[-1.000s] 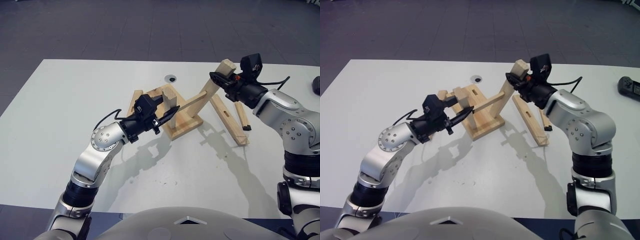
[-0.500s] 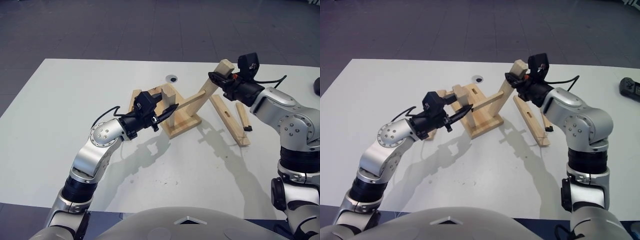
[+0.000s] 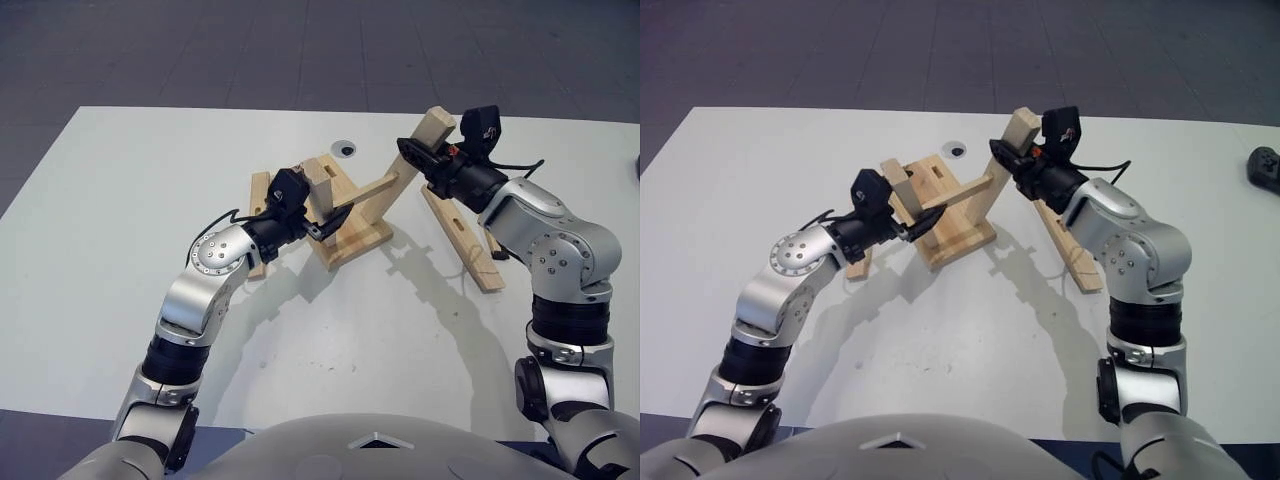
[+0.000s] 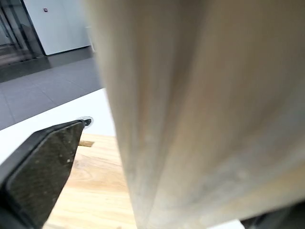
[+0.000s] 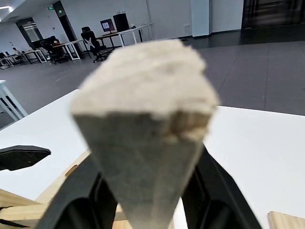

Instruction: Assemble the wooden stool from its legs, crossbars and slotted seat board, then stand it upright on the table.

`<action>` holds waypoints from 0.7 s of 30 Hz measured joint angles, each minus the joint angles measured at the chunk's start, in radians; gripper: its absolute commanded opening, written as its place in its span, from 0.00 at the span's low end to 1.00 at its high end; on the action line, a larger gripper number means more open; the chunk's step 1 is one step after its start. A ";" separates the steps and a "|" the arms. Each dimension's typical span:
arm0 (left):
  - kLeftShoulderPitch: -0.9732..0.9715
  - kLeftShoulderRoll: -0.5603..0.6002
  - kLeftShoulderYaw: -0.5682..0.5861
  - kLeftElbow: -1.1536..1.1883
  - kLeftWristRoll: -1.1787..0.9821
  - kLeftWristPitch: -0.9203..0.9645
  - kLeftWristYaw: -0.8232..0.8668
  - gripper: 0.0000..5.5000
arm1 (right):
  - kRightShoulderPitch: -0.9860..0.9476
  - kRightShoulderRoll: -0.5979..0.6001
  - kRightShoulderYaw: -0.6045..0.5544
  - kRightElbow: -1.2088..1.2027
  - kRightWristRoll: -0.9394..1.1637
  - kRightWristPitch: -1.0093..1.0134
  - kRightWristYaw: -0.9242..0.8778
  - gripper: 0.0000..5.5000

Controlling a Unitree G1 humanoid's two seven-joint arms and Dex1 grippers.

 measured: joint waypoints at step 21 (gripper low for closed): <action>-0.405 -0.085 0.405 -0.155 -0.705 0.245 0.313 0.98 | -0.280 0.141 -0.271 0.056 0.344 -0.165 -0.245 0.98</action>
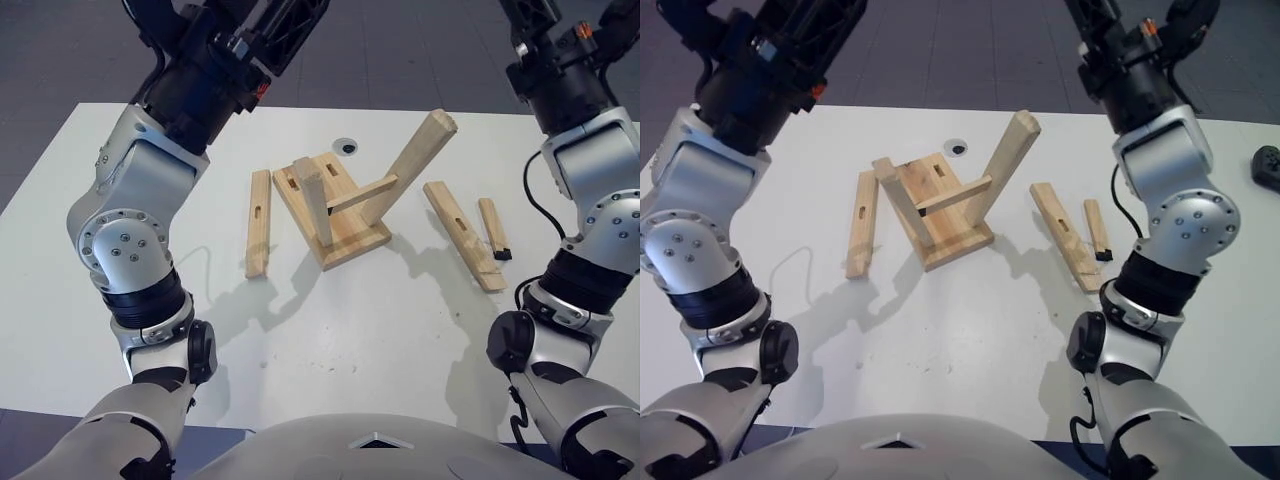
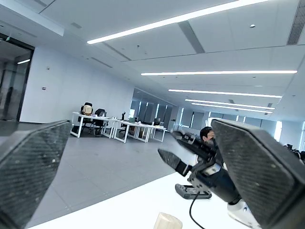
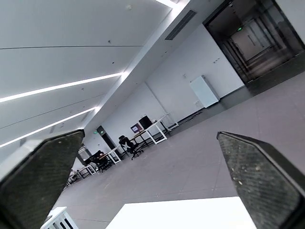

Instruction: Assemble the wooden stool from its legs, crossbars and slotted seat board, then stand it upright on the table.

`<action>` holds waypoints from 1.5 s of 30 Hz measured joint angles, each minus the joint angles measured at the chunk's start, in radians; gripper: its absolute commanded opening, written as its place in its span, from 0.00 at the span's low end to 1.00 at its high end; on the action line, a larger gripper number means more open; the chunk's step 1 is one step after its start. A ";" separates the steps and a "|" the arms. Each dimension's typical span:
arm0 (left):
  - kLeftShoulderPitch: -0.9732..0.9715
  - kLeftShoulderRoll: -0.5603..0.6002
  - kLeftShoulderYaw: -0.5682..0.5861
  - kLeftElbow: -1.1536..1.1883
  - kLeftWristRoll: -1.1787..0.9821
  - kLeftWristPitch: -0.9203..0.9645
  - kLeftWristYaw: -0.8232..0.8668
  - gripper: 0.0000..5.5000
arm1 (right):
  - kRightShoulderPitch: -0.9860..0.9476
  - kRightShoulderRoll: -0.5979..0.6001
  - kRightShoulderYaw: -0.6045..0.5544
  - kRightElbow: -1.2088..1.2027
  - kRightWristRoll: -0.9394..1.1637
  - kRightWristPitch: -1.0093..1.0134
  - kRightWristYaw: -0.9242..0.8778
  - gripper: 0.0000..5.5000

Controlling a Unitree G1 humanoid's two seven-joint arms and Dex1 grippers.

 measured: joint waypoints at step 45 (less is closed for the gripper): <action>0.072 -0.052 -0.048 0.064 0.130 -0.068 -0.010 0.98 | 0.052 0.121 0.159 -0.050 -0.090 -0.097 -0.051 0.98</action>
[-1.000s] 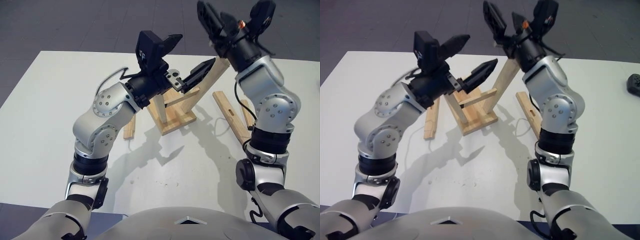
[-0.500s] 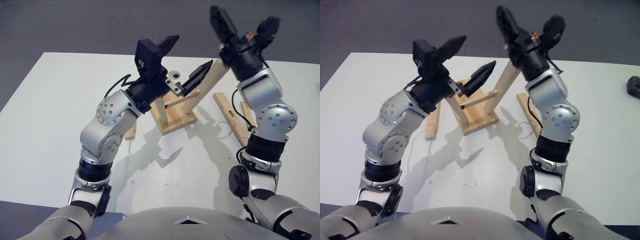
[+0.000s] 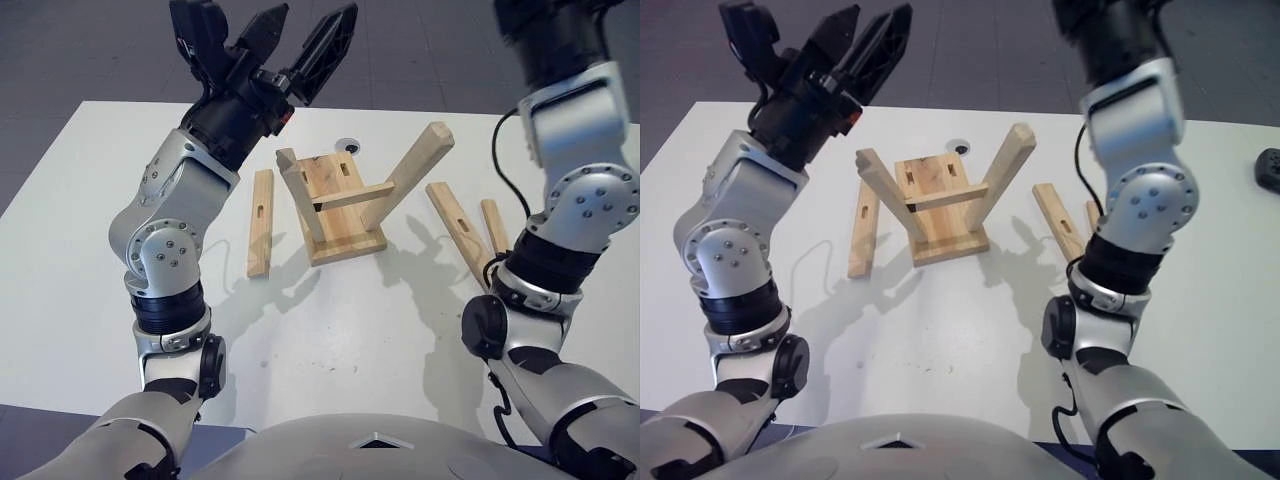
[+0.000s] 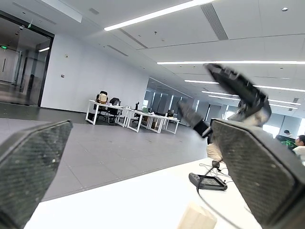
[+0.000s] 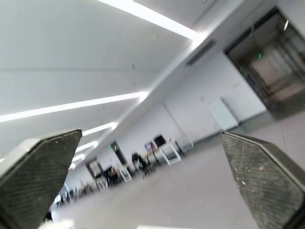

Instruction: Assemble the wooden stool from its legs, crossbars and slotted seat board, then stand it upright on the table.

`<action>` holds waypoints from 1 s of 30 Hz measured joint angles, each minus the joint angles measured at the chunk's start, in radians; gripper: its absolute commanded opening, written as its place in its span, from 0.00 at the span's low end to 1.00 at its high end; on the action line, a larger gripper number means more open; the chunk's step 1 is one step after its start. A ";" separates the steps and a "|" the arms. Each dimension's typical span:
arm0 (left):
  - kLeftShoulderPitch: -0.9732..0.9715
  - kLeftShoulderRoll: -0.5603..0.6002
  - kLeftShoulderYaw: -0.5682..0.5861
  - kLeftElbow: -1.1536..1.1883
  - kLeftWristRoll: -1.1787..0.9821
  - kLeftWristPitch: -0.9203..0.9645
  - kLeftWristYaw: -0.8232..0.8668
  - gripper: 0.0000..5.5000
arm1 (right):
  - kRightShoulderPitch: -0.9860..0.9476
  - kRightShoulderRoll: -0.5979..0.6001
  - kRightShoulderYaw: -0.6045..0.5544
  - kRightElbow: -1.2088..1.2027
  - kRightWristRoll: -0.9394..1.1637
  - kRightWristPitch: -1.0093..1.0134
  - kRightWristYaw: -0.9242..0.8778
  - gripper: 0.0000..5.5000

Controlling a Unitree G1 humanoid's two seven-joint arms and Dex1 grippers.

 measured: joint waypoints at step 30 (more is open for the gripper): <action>-0.051 -0.092 0.001 0.012 0.048 -0.094 0.097 0.98 | 0.092 -0.035 -0.064 -0.114 0.091 -0.052 -0.049 0.98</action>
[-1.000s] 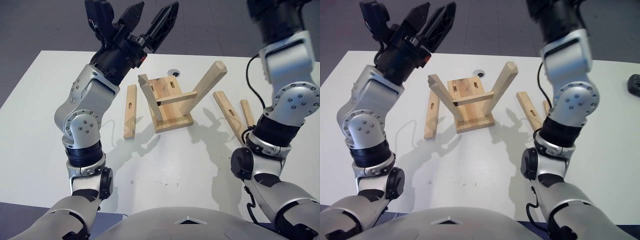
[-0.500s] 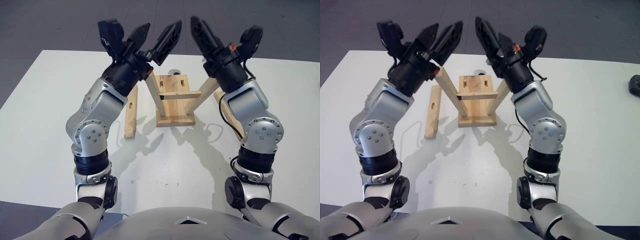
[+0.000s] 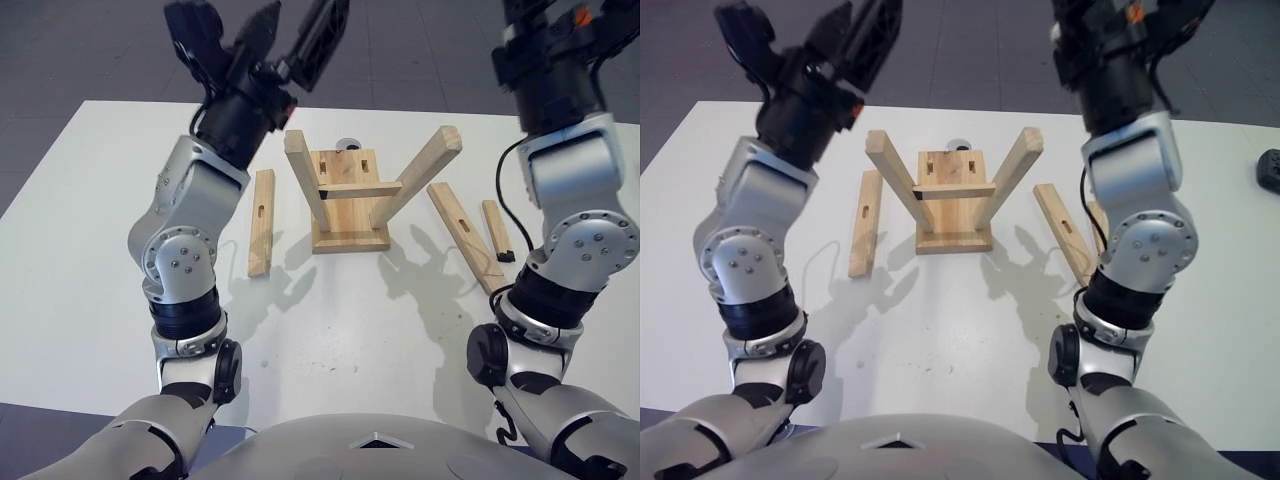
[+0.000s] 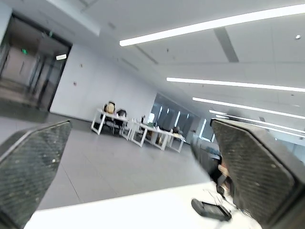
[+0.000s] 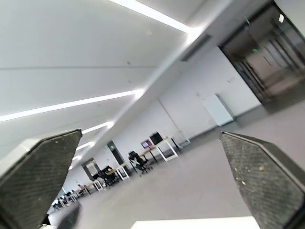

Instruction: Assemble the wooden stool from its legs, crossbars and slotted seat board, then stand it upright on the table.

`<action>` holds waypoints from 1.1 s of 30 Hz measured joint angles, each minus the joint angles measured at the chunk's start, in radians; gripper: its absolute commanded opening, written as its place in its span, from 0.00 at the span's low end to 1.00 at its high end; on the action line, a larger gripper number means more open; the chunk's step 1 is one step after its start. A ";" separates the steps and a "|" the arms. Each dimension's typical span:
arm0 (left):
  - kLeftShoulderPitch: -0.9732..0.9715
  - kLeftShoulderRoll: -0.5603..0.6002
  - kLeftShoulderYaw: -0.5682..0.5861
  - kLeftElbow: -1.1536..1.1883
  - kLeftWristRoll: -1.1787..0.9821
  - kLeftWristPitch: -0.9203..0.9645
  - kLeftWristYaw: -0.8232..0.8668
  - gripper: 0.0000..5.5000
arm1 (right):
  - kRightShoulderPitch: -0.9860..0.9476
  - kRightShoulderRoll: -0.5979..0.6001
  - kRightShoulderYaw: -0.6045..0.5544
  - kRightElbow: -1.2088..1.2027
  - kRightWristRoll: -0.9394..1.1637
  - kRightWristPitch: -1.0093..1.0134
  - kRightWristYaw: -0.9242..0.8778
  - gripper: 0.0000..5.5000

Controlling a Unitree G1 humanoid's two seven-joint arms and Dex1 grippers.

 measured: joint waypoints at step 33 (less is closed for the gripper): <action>0.135 -0.096 -0.118 0.098 0.182 -0.109 -0.035 0.98 | 0.083 0.114 0.050 -0.010 -0.012 -0.044 -0.015 0.98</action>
